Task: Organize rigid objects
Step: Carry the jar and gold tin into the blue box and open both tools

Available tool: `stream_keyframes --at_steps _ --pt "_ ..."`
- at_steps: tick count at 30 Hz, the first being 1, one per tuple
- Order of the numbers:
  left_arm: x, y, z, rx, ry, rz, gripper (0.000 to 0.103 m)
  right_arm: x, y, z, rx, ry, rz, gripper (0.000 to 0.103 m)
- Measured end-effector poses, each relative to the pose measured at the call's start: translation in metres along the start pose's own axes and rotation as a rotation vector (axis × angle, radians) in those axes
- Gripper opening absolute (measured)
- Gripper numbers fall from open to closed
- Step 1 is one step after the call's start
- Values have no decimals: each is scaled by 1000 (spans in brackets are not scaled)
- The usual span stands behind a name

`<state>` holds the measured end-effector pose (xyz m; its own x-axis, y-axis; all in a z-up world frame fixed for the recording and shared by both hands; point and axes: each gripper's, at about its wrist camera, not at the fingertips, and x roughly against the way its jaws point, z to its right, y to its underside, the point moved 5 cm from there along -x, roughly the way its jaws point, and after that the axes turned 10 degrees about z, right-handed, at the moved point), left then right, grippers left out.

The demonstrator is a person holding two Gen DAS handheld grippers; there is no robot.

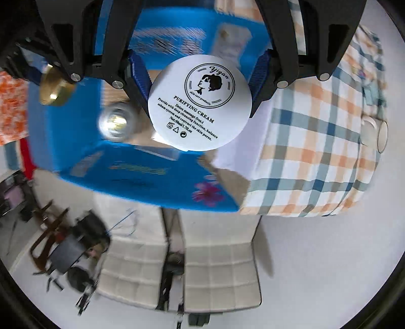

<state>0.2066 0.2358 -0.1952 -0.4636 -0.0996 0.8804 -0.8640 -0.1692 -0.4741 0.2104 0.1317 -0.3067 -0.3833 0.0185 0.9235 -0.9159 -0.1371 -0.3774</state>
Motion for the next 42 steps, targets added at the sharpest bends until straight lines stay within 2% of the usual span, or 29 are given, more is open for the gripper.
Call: stream_keyframes --at_steps 6,8,11,18,22,27,29,30,31,34,38,42 --pt "-71 -1 2 -109 -90 -126 66 -41 6 -19 66 70 -62 67" --pt "-83 1 12 -165 -93 -143 66 -56 11 -23 96 93 -92 67" --pt "-84 -1 23 -193 -90 -152 67 -70 21 -23 95 73 -145 67" --pt "-87 -2 25 -142 -17 -197 68 -98 21 -19 37 -20 -211 67" --pt "-92 -2 19 -87 25 -249 72 -105 15 -19 15 -62 -232 67" --pt "-96 -1 14 -70 24 -293 75 -114 10 -16 -30 -110 -256 68" --pt "-94 -3 15 -54 57 -288 83 -116 9 -15 -41 -123 -267 68" --pt "-94 -5 13 -43 65 -285 96 -117 8 -14 -45 -124 -275 68" --pt "-92 -5 13 -30 71 -280 102 -117 9 -14 -45 -126 -280 68" --pt "-82 -6 10 -22 64 -262 103 -115 4 -13 -44 -143 -285 74" --pt "-68 -6 8 -20 55 -234 103 -100 8 -28 -23 -157 -255 95" --pt "-49 -2 9 -39 41 -194 103 -88 5 -24 -5 -119 -219 96"
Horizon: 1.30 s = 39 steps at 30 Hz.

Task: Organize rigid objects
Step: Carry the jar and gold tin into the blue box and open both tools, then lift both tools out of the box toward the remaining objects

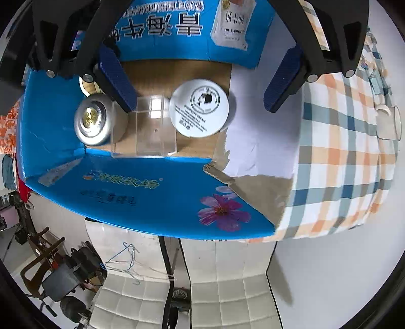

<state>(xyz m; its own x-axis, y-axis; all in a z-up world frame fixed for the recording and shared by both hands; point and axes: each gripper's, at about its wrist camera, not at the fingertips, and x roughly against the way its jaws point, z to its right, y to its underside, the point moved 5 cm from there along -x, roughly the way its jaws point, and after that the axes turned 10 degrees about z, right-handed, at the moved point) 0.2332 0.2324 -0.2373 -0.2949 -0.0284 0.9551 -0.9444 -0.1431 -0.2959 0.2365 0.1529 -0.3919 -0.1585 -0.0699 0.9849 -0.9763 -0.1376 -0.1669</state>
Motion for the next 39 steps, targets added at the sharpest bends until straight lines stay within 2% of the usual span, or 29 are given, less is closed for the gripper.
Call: stream_keyframes --at_steps 11,25,33,39 --pt "56 24 8 2 14 92 103 72 22 5 5 58 114 96" --pt "155 53 23 -13 32 228 103 189 55 -6 35 -25 282 96" --pt "198 61 31 -40 28 301 103 232 70 -11 56 -50 354 96" --pt "209 68 41 -40 37 316 103 246 80 10 35 -60 367 96"
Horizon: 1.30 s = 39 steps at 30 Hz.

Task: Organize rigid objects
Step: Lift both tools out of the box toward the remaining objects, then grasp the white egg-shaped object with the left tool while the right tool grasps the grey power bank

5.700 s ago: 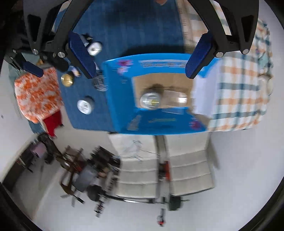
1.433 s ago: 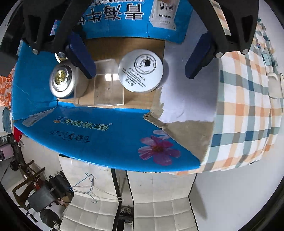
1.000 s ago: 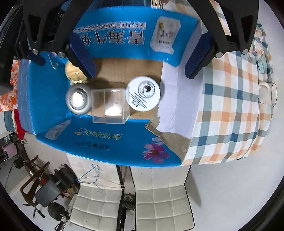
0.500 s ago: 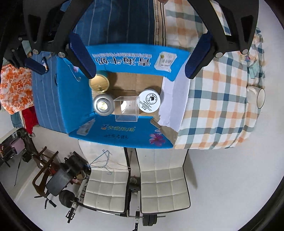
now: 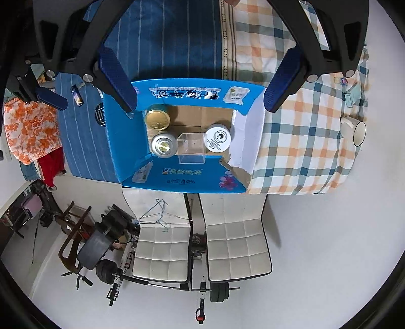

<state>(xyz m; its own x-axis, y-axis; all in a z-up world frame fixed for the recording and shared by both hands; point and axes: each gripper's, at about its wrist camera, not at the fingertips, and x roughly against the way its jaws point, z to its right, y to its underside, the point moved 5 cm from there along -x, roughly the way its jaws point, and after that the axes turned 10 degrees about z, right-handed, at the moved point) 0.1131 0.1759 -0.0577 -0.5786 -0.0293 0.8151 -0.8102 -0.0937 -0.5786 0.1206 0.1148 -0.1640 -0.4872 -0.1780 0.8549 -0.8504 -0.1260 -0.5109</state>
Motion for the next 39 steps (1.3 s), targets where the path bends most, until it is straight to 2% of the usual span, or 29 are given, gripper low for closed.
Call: stream_keyframes --at_steps 3,7,10,13,16,19,21,22,24,25,29,32,35,39 --pt "0 6 18 5 25 -4 103 12 10 30 -24 32 16 96" --pt "-7 25 59 -6 79 -27 103 15 42 104 -85 152 -9 96" --pt "-28 48 99 -57 105 -81 103 -5 75 166 -156 232 -95 96" --pt "-57 79 144 -126 141 -157 103 -46 119 213 -205 252 -219 96" --pt "-83 108 178 -201 147 -219 103 -88 154 231 -241 213 -300 96" --pt "-104 133 202 -267 144 -269 103 -122 181 231 -261 181 -364 95" --pt "-113 147 212 -299 132 -294 103 -139 194 229 -283 146 -396 90" --pt "-117 152 216 -307 132 -305 103 -146 198 231 -289 151 -405 80" --pt "-122 161 219 -317 131 -325 103 -145 198 233 -279 162 -371 72" --pt "-124 164 222 -321 139 -329 103 -143 198 235 -257 171 -367 63" --pt "-129 169 238 -336 178 -334 103 -131 203 257 -240 199 -364 52" --pt "-137 174 260 -360 222 -328 103 -123 206 277 -234 229 -362 49" --pt "-154 178 276 -354 260 -351 103 -124 207 296 -276 215 -388 48" --pt "-183 188 290 -344 274 -429 102 -119 208 307 -333 171 -371 51"
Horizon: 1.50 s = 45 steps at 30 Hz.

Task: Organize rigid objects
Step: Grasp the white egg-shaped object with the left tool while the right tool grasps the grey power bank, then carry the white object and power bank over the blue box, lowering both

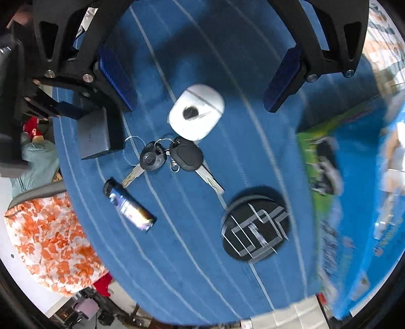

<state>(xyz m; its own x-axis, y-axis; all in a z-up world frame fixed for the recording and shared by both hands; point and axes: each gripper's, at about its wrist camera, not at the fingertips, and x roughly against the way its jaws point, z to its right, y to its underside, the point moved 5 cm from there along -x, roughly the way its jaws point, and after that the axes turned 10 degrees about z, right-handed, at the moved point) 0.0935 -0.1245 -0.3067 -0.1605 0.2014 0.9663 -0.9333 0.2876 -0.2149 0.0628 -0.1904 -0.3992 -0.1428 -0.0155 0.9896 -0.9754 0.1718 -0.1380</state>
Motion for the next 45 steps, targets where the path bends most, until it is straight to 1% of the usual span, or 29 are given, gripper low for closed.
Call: stream_keyframes --at_steps 1,2,3,4,5,6,7,8,9,11,13,14,15,16,17,18,19,20,21,22,24,29,33,35,39,42,45 --pt "-7 1 1 3 7 -20 102 0 0 3 -2 -4 2 54" --pt "-12 1 2 0 8 -32 101 1 -1 6 -5 -6 4 62" --pt "-17 2 2 -11 -4 -42 95 3 1 8 -11 -4 5 68" --pt "-22 4 4 -24 -12 -52 86 3 7 14 -25 6 11 78" --pt "-26 5 6 -35 -11 -63 78 3 10 22 -42 11 20 79" --pt "-30 7 7 -52 -23 -72 58 7 11 27 -73 22 38 79" --pt "-30 6 10 -82 -49 -60 54 9 14 27 -108 33 64 79" --pt "-30 6 11 -96 -59 -58 52 15 15 30 -146 38 94 79" --pt "-30 7 11 -94 -59 -60 52 18 15 30 -168 31 115 79" --pt "-29 5 10 -59 -52 -55 52 28 12 29 -206 15 172 79" --pt "-25 7 3 -25 -49 -47 52 30 1 21 -195 3 214 79" --pt "-23 7 1 -11 -50 -40 52 29 -3 15 -182 15 215 79" --pt "-23 8 -1 -1 -50 -41 52 25 -7 10 -158 31 204 79" --pt "-23 11 -6 8 -48 -46 52 17 -11 2 -137 30 181 83" --pt "-22 11 -7 11 -46 -39 52 8 -15 -2 -132 15 157 83" --pt "-22 11 -9 11 -46 -37 52 -1 -17 -4 -133 18 123 83" --pt "-22 12 -9 4 -50 -37 52 -10 -18 -6 -129 18 99 78" --pt "-22 12 -7 -16 -59 -42 52 -13 -18 -8 -117 35 90 76" --pt "-24 13 -5 -29 -68 -45 52 -10 -21 -14 -87 67 125 71" --pt "-25 14 -2 -37 -76 -44 52 -9 -23 -19 -64 92 130 64" --pt "-27 13 2 -39 -88 -37 52 -9 -24 -23 -39 122 120 63" --pt "-24 15 7 -13 -77 -13 52 -5 -22 -26 -42 107 89 62" --pt "-3 16 10 -18 -68 27 52 -4 -14 -21 -42 98 87 62" --pt "6 16 11 -21 -63 43 52 2 -8 -23 -28 103 96 62" --pt "27 8 10 -21 -42 90 52 21 -7 -32 0 97 127 62" --pt "47 6 1 -3 -16 122 52 50 -9 -47 10 71 174 62" --pt "75 4 -12 39 17 165 52 75 -16 -59 23 41 217 62"
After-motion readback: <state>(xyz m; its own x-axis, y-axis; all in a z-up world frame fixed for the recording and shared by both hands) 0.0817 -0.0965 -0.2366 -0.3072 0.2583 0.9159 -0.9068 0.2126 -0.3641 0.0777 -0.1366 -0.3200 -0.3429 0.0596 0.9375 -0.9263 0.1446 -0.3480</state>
